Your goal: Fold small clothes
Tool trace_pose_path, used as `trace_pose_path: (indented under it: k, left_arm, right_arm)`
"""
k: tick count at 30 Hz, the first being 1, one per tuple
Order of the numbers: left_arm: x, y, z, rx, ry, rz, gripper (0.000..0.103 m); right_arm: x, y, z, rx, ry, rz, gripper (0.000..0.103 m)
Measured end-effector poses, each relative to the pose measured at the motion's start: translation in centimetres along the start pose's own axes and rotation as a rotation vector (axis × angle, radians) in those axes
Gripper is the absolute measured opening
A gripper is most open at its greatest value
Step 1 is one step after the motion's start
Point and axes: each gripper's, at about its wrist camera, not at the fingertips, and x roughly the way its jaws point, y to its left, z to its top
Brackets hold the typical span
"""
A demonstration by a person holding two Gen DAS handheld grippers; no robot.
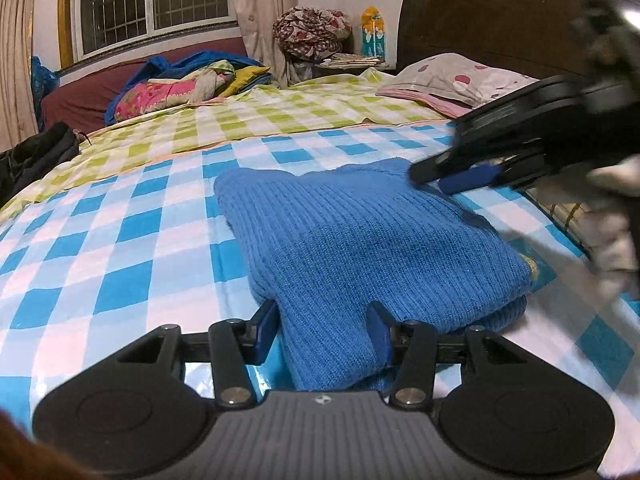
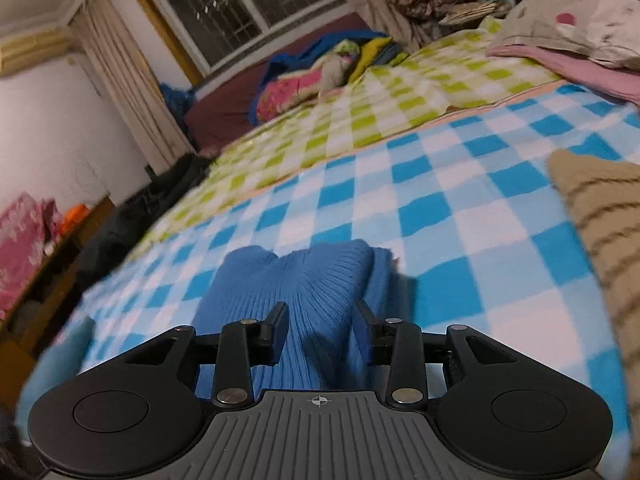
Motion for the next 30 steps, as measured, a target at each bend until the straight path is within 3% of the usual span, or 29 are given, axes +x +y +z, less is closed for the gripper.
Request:
trace_pose_path:
  k: [3,5,6,9,12,17,22,24,30]
  left_arm:
    - [-0.1,0.1,0.0,-0.002,-0.003,0.000,0.053]
    - [-0.3,0.3,0.2,-0.003,-0.013,-0.003,0.053]
    - [-0.6,0.5,0.4,-0.006,-0.027,-0.003,0.053]
    - [-1.2,1.2,1.1,-0.027,-0.075,0.009,0.054]
    - [-0.4,1.7,1.6,-0.063,-0.080,0.014,0.056]
    - [1.1,1.7,1.6,-0.076,-0.041,0.014,0.059]
    - [1.9,1.0,1.6,-0.053,-0.011,0.013,0.062]
    - [1.4,0.8,1.8,-0.032,-0.024,0.009,0.062]
    - [0.6,1.3,2.7,-0.048,-0.056,0.008,0.062]
  right_arm:
    - [3.0,-0.1,0.1,0.024,0.059,-0.025,0.037]
    - [3.4,-0.2,-0.1,0.048,0.057,-0.020,0.030]
    - [3.1,-0.2,-0.1,0.054,0.051,-0.009,0.014]
    - [0.7,-0.5,-0.4,0.071,0.002,0.032,0.011]
    - [-1.8,-1.4,-1.2,0.112,-0.051,0.054,0.010]
    - [-1.4,-2.3,-2.4,0.163,-0.027,0.037,0.010]
    - [-0.2,-3.5,-2.5,0.151,-0.025,-0.063,0.010]
    - [0.0,-3.8,-2.4,0.172,-0.026,-0.064,0.010]
    - [-1.6,-1.5,-1.8,0.038,-0.062,-0.145,0.018]
